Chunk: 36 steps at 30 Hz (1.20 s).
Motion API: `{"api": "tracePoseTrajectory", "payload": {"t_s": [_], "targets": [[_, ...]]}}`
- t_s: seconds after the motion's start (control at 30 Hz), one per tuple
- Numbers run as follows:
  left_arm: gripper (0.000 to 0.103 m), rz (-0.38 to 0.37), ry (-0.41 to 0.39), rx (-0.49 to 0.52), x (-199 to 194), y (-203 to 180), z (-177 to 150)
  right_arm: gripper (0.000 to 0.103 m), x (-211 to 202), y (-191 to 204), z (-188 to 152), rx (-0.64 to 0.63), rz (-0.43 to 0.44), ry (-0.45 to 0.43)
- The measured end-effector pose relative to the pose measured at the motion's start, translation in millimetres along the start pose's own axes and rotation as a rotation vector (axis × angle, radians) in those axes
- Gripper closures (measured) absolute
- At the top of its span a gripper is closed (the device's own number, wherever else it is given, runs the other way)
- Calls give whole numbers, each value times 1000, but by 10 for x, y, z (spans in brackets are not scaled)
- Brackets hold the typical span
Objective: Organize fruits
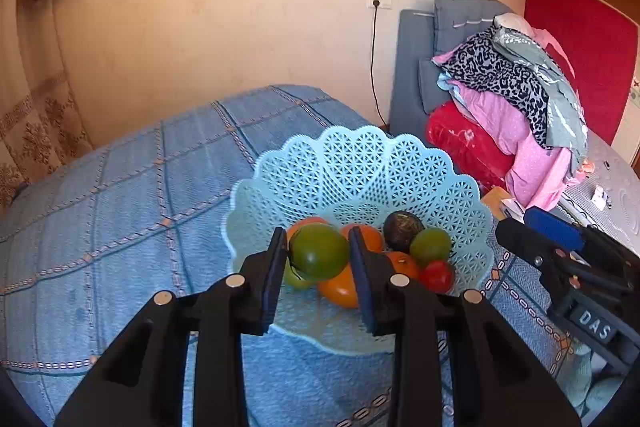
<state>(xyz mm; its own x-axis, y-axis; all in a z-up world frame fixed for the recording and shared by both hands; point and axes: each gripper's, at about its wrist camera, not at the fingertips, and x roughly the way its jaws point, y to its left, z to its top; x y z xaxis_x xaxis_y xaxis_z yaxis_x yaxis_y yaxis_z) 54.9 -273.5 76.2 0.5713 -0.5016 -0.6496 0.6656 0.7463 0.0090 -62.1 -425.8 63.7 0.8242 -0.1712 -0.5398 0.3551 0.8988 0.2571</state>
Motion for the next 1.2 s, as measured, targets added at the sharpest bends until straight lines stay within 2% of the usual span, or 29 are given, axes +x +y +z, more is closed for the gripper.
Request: {"api": "tracePoseTrajectory", "payload": {"t_s": [0.03, 0.1, 0.13, 0.17, 0.33, 0.4, 0.47, 0.57, 0.63, 0.7, 0.73, 0.87, 1.03, 1.13, 1.2], "targets": [[70, -8, 10, -6, 37, -11, 12, 51, 5, -23, -10, 7, 0, 0], [61, -19, 28, -21, 88, -18, 12, 51, 23, -57, -30, 23, 3, 3], [46, -20, 27, -32, 105, -11, 11, 51, 33, -77, -46, 32, 5, 5], [37, -16, 19, -38, 107, -2, 7, 51, 43, -90, -57, 40, 6, 6], [34, 5, 6, -53, 79, 56, 20, 50, 70, -111, -69, 48, 11, 13], [29, 21, -3, -51, 55, 77, 24, 43, 66, -117, -69, 51, 14, 11], [15, 43, -10, -47, 28, 86, 28, 42, 54, -102, -72, 45, 9, 4], [12, 84, -19, -39, -34, 123, 8, 41, 57, -76, -79, 39, 10, 7], [10, 119, -17, -32, -73, 152, -17, 36, 48, -57, -80, 35, 12, 5], [9, 160, -19, -28, -119, 186, -51, 25, 26, -42, -75, 29, 12, -4], [8, 186, -26, -30, -158, 208, -83, 23, 2, -31, -71, 24, 10, -14], [7, 213, -30, -30, -246, 249, -157, 18, -52, -2, -48, 3, -3, -27], [6, 248, -57, -6, -394, 216, -189, 17, -113, 40, -40, -7, 7, -35], [5, 275, -79, 11, -473, 175, -198, 9, -177, 78, -31, -19, 6, -51], [5, 290, -94, 25, -517, 144, -200, 8, -219, 97, -29, -26, 3, -64]]}}
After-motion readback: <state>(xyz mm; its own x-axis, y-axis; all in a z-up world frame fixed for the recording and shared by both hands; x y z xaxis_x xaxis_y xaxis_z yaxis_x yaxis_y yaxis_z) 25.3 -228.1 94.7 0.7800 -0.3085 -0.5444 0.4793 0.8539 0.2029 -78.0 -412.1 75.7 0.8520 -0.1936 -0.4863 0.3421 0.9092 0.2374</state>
